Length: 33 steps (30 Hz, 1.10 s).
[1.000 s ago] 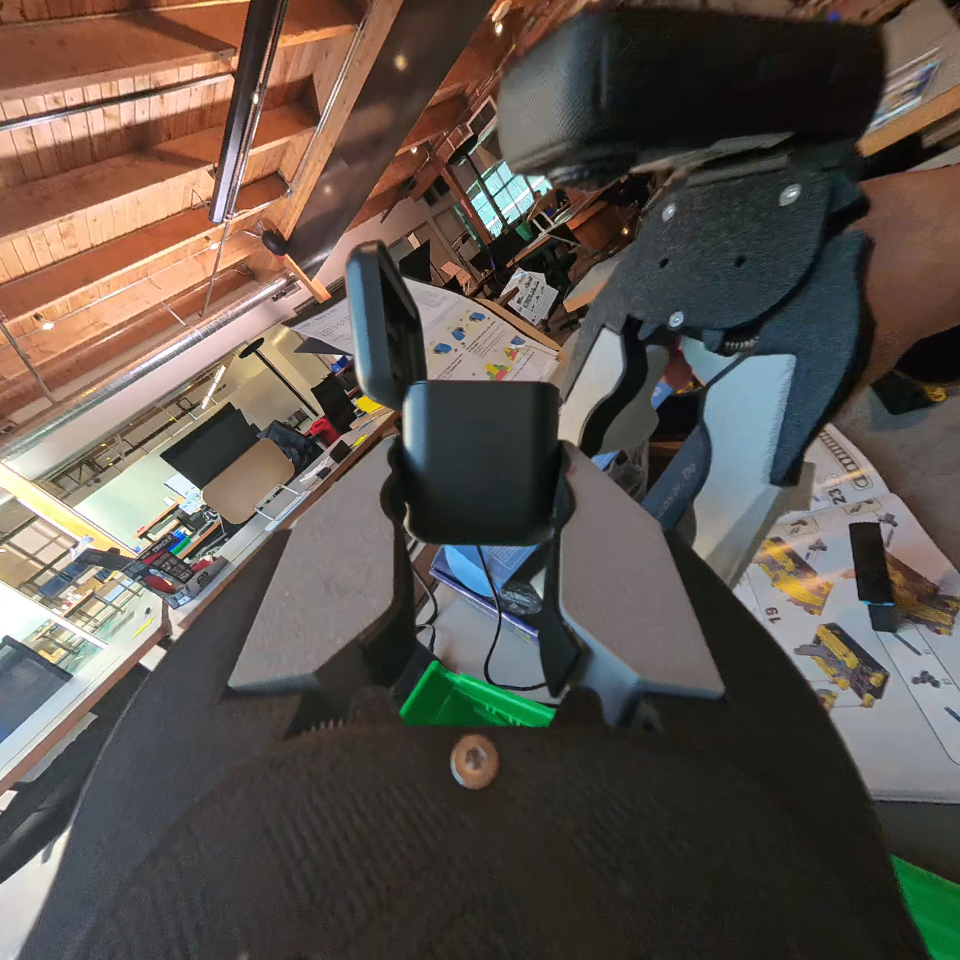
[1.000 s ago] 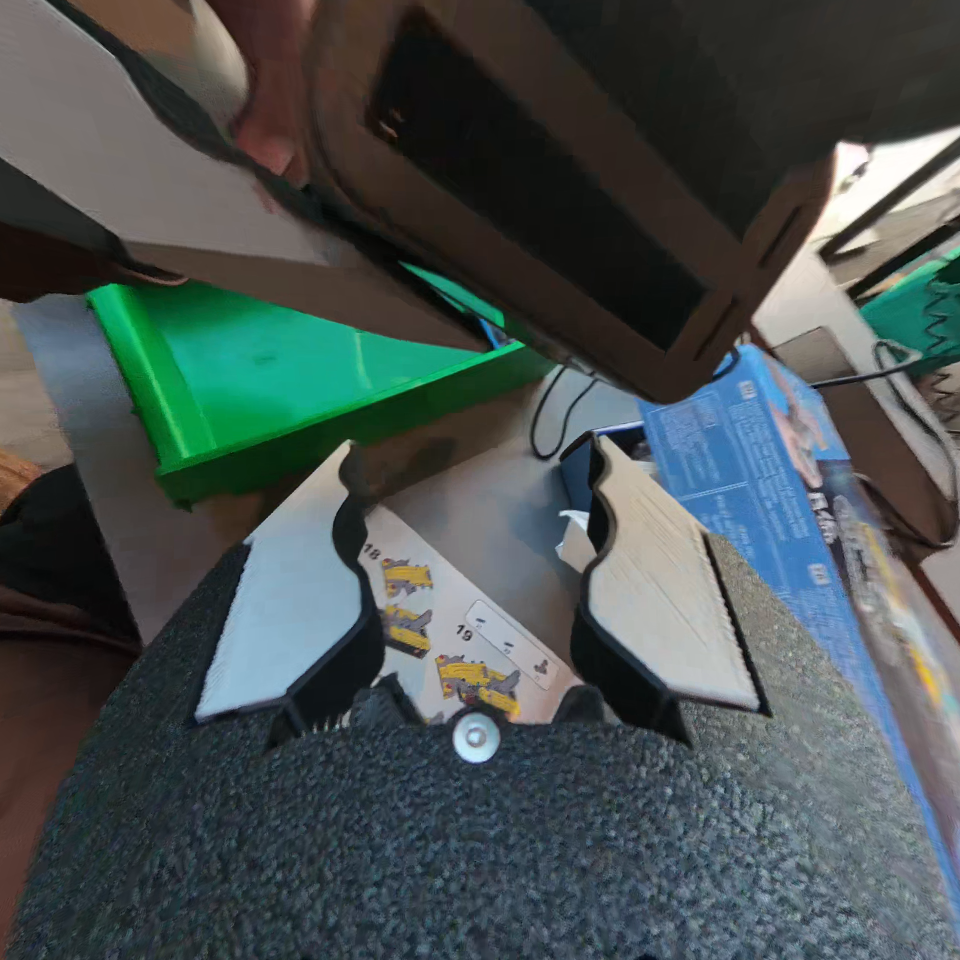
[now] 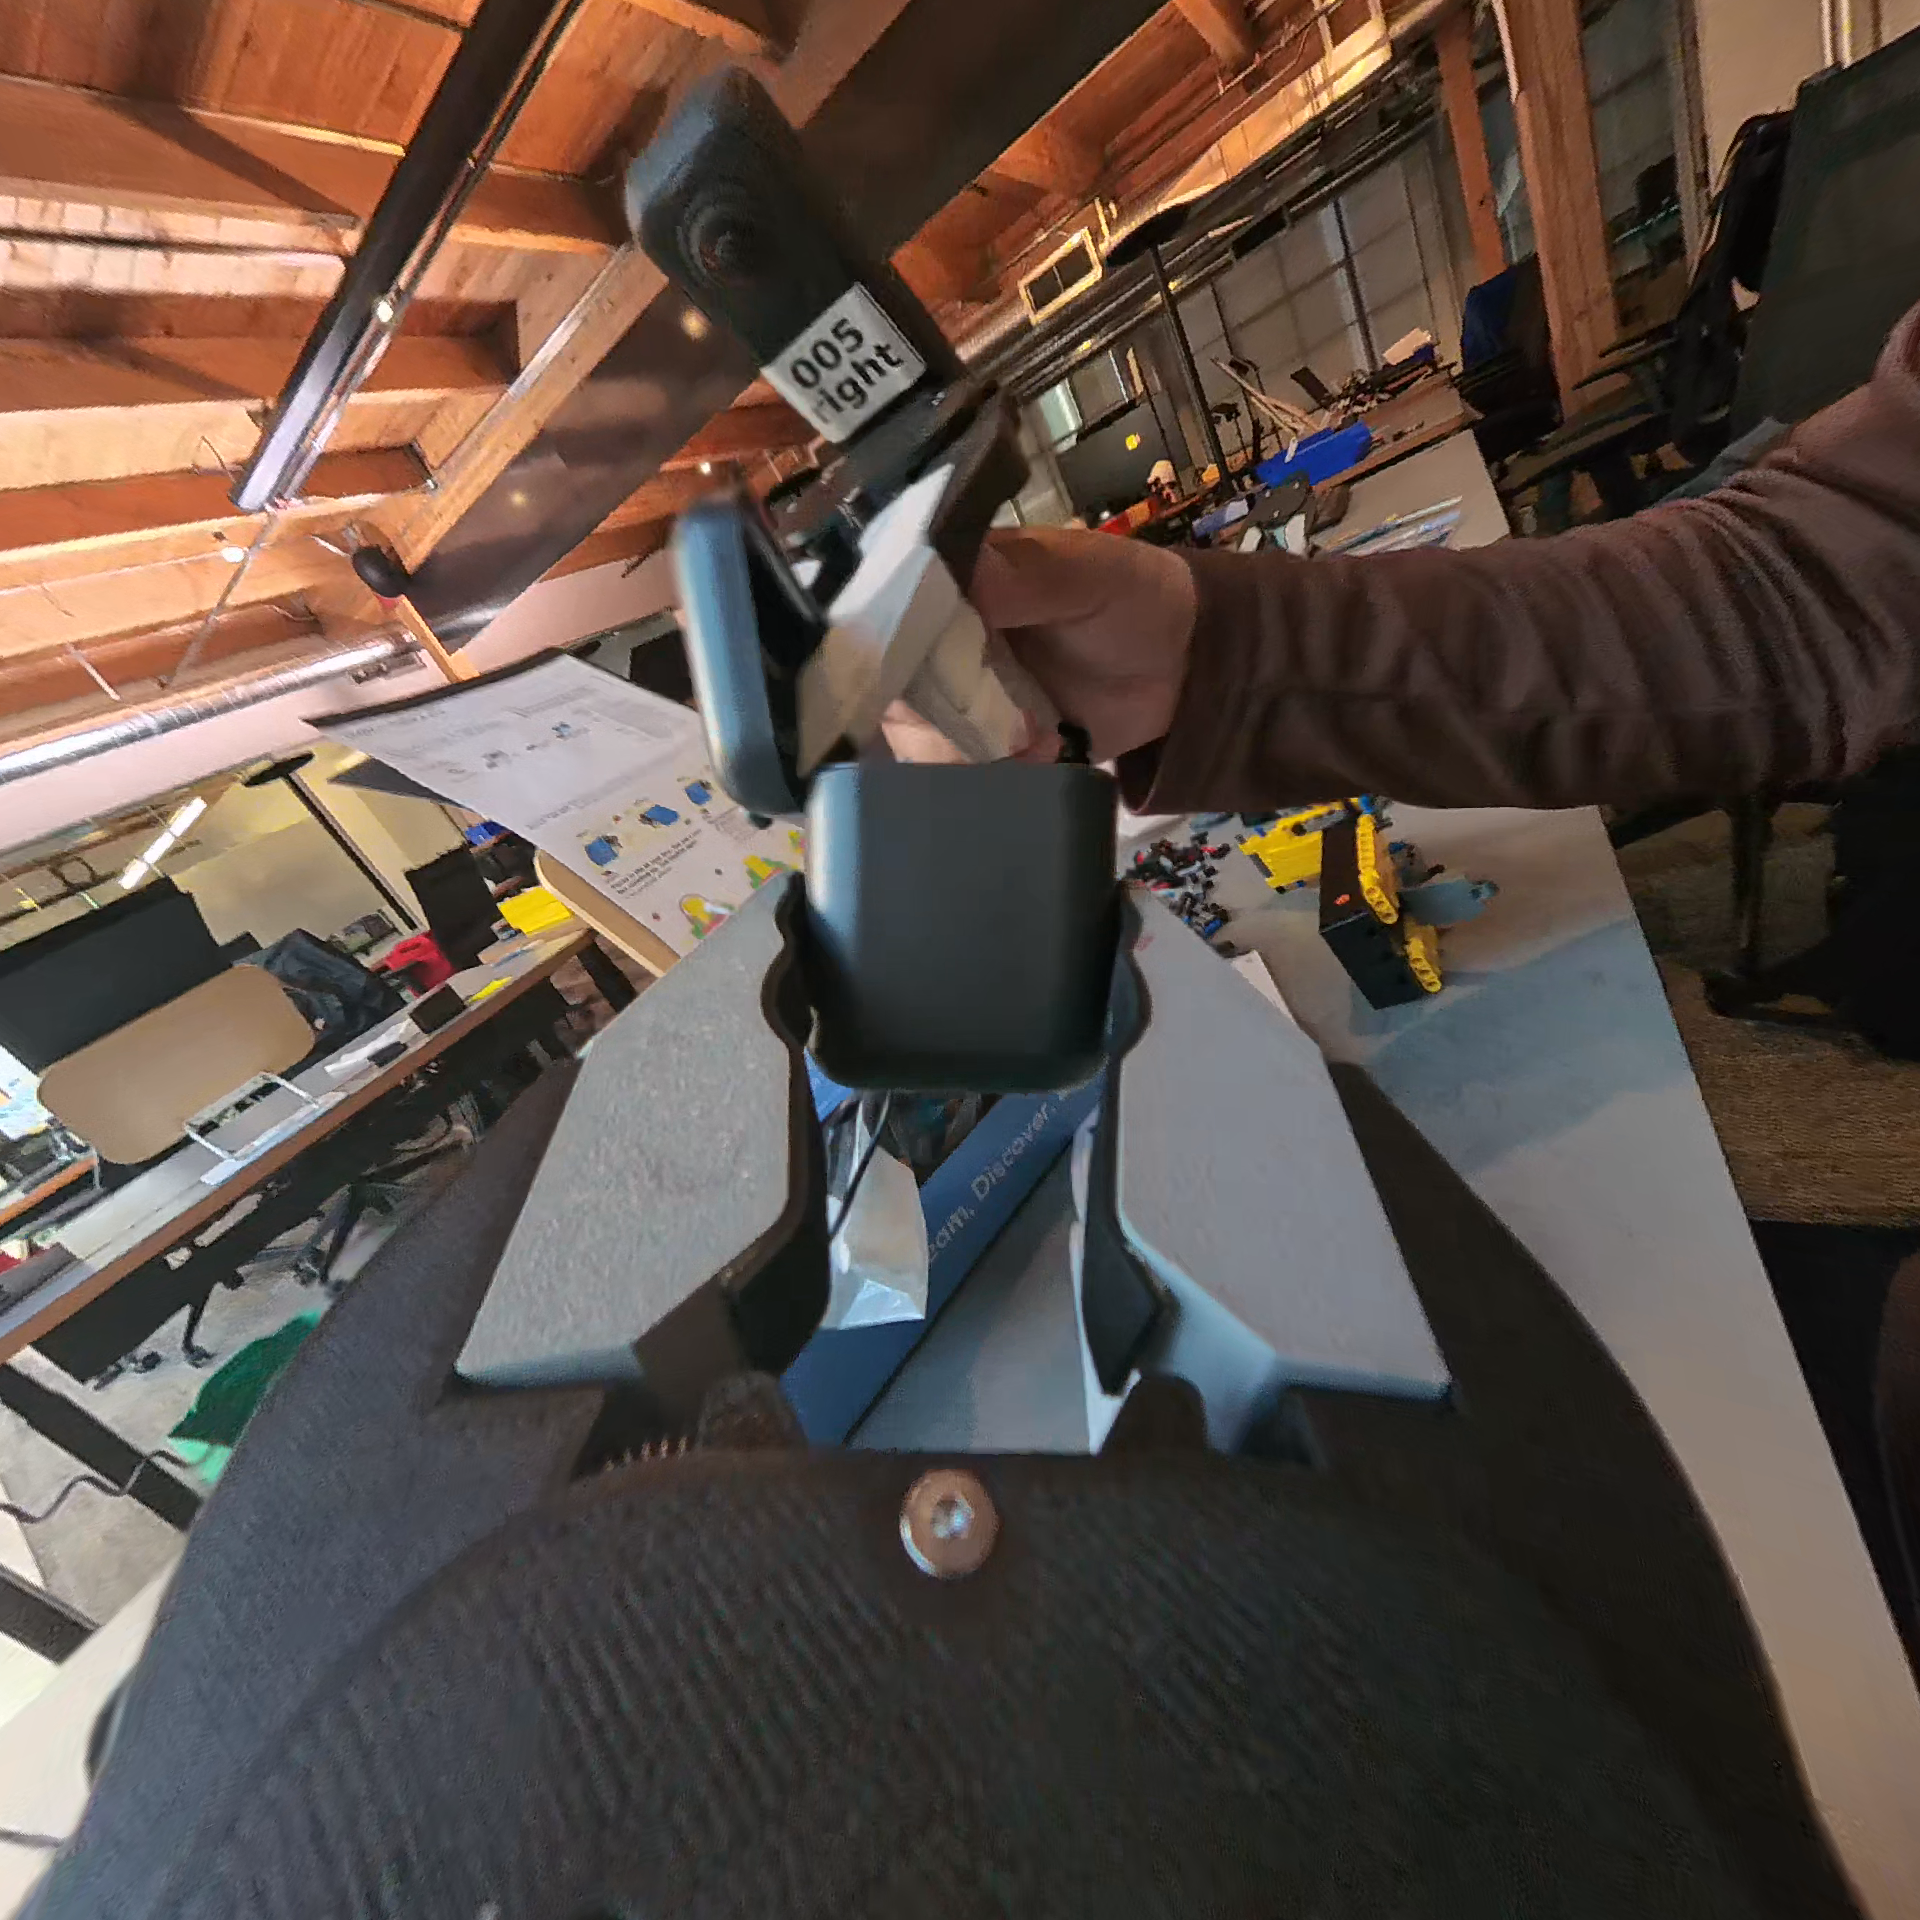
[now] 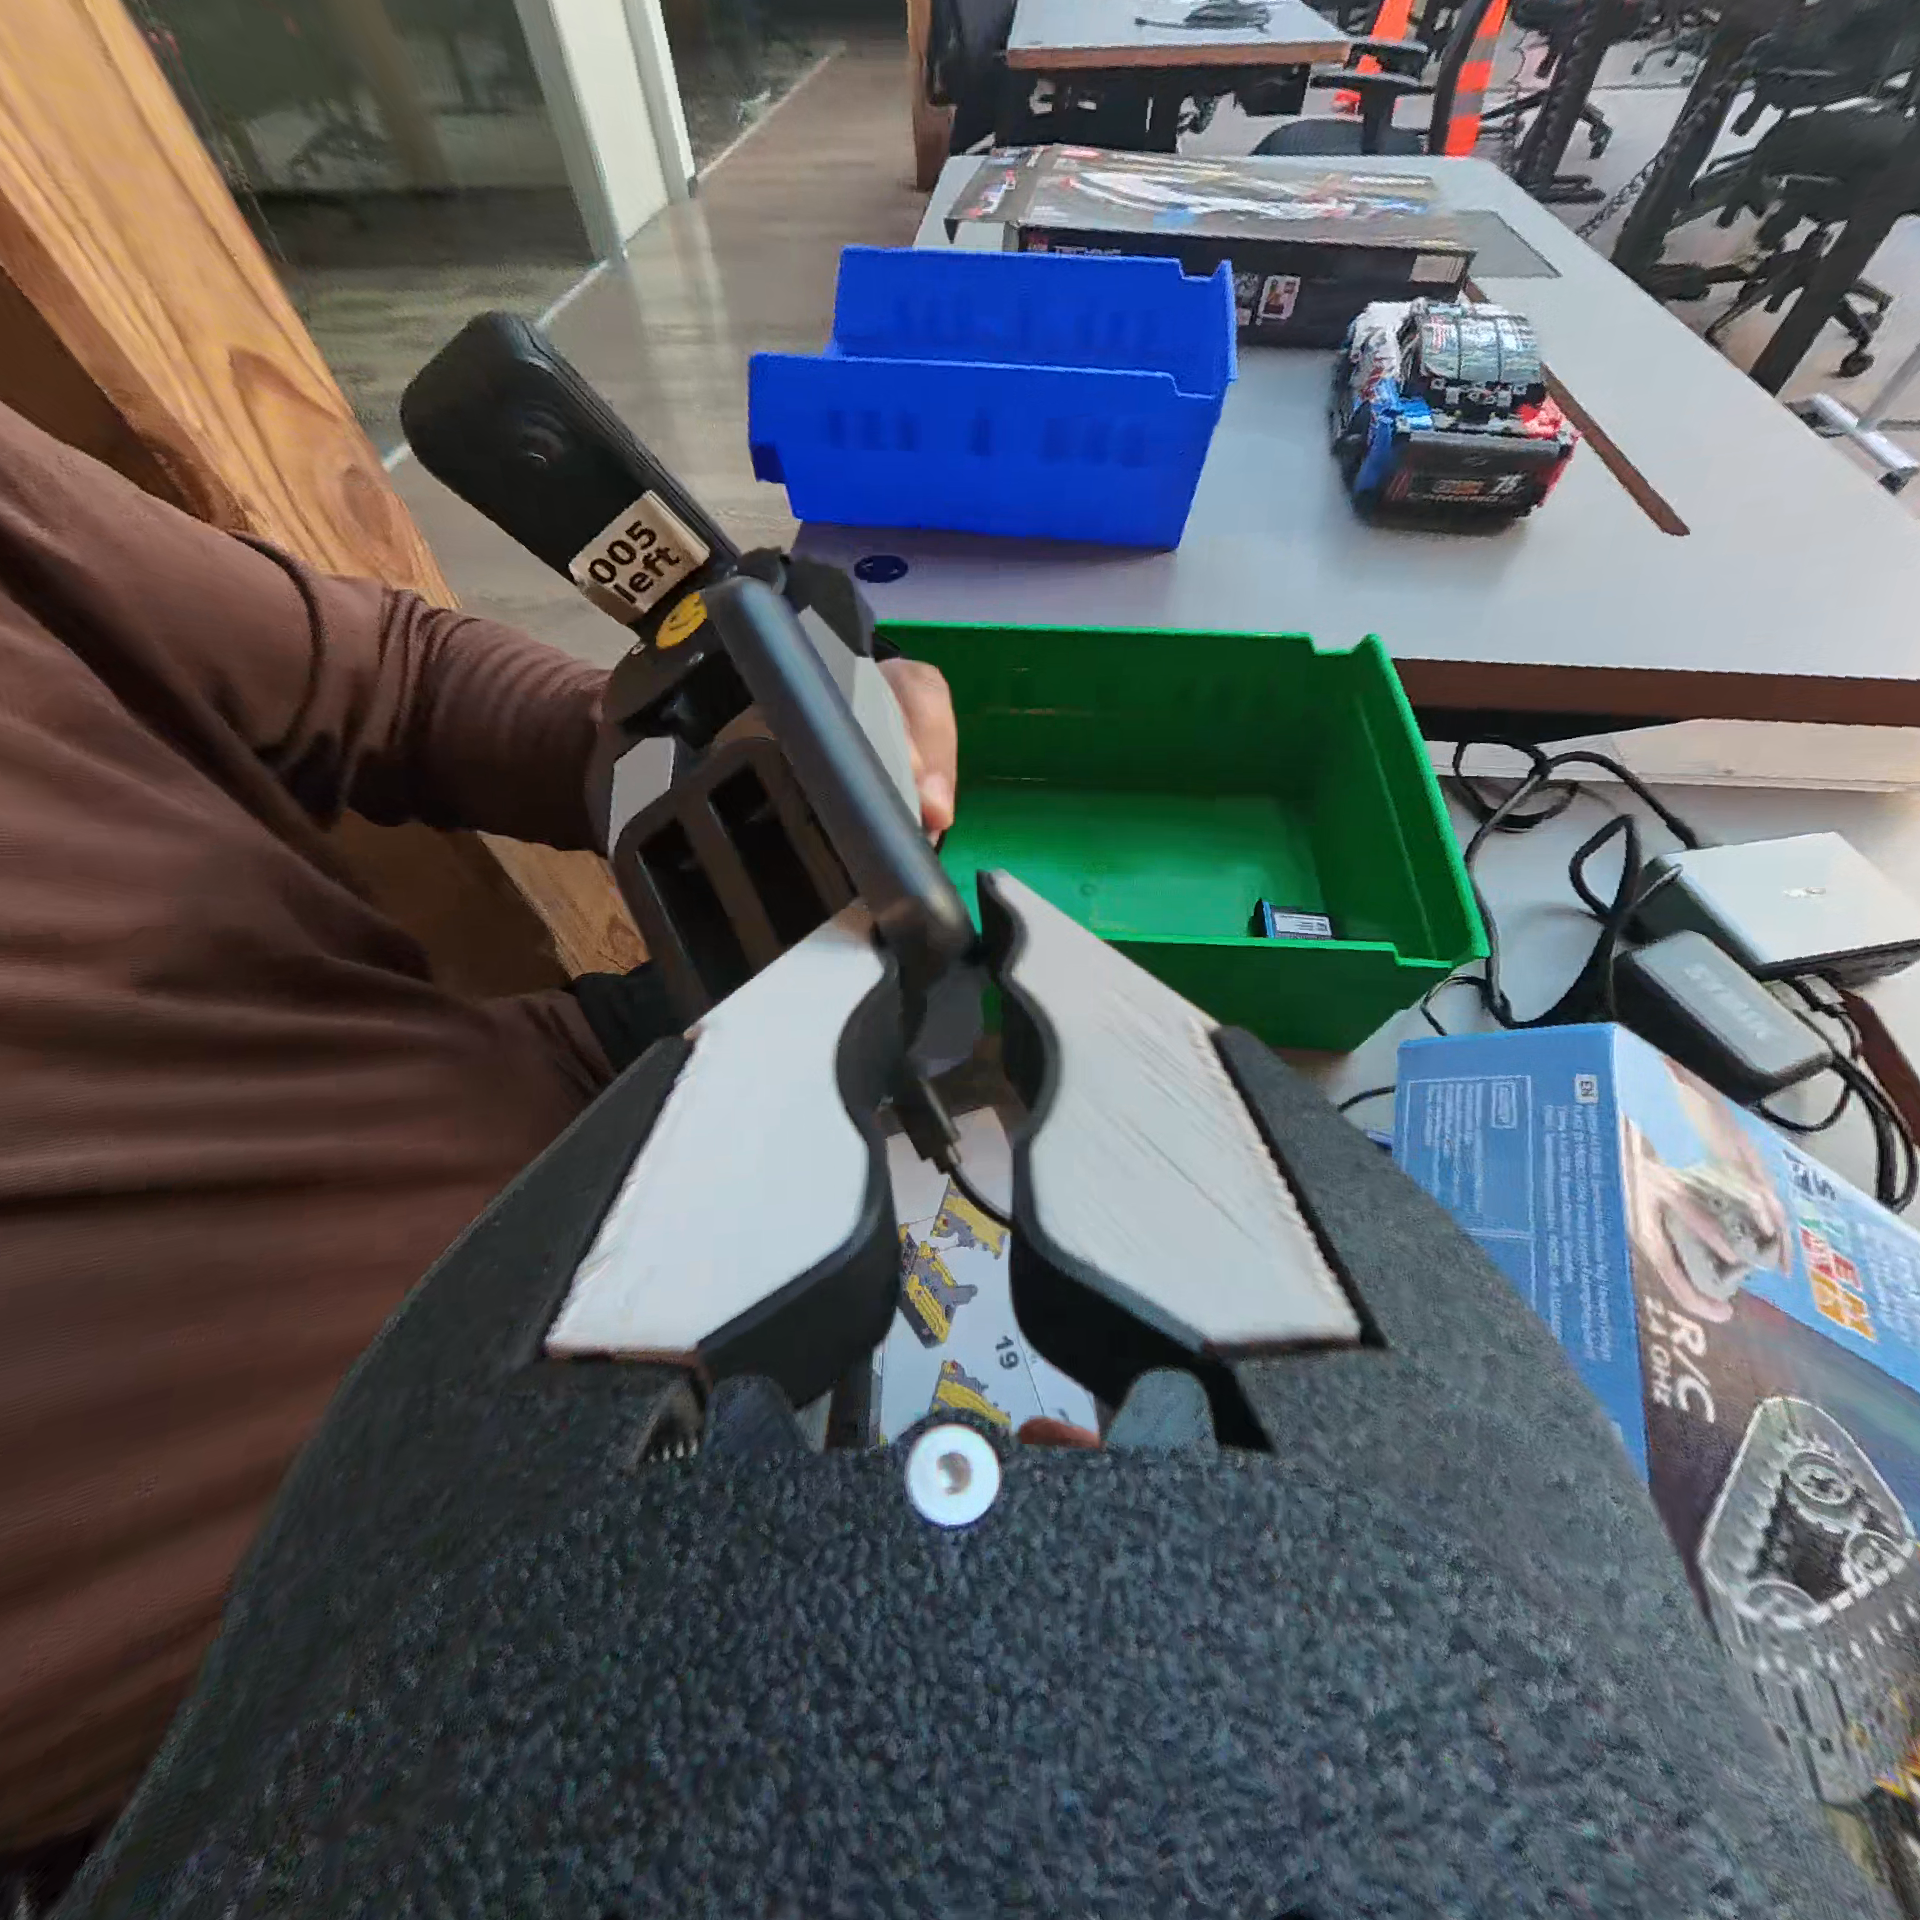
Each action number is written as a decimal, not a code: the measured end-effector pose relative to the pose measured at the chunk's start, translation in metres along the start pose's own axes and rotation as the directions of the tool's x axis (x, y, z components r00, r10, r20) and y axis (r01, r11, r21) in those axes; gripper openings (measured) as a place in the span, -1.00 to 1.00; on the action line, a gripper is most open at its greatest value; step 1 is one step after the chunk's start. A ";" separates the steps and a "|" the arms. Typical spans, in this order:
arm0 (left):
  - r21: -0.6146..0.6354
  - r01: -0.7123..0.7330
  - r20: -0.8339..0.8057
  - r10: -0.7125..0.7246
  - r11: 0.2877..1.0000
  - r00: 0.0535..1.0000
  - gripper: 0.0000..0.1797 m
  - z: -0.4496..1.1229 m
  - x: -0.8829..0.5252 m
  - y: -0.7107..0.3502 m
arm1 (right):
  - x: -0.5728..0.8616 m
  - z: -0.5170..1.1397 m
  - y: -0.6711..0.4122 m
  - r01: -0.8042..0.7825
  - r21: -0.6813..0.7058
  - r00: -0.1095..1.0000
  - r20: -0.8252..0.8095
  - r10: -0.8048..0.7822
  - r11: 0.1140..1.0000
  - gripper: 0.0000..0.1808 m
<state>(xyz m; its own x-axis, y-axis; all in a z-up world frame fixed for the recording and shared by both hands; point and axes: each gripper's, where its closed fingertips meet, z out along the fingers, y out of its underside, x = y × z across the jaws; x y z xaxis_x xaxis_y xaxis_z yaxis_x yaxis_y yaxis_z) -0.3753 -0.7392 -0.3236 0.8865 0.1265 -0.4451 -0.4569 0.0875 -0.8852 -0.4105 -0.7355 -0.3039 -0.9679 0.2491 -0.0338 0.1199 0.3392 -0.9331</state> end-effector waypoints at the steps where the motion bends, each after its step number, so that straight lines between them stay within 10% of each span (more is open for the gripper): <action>1: -0.032 0.033 0.008 -0.033 0.999 0.999 -0.39 0.001 -0.001 0.007 | 0.005 0.003 0.004 -0.032 -0.014 0.999 0.001 0.032 0.999 -0.90; 7: -0.293 0.324 0.095 -0.310 0.899 0.946 -0.31 -0.018 -0.015 0.052 | 0.030 0.029 0.060 -0.244 -0.162 0.970 -0.059 0.237 0.956 -0.95; 13: -0.257 0.555 0.224 -0.509 0.791 0.831 -0.28 -0.070 -0.030 0.046 | 0.020 0.070 0.125 -0.255 -0.378 0.965 -0.046 0.257 0.890 -0.94; 33: -0.420 0.488 0.127 -0.482 0.765 0.867 -0.29 -0.052 0.079 0.062 | 0.007 0.037 0.143 -0.227 -0.450 0.973 -0.074 0.217 0.864 -0.56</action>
<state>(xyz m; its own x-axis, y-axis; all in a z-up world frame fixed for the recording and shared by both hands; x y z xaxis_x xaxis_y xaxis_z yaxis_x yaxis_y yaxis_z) -0.3304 -0.7753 -0.4209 0.9795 0.1930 0.0584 0.1132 -0.2867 -0.9513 -0.4083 -0.7195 -0.4505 -0.8997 0.3835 -0.2084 0.4224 0.6451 -0.6368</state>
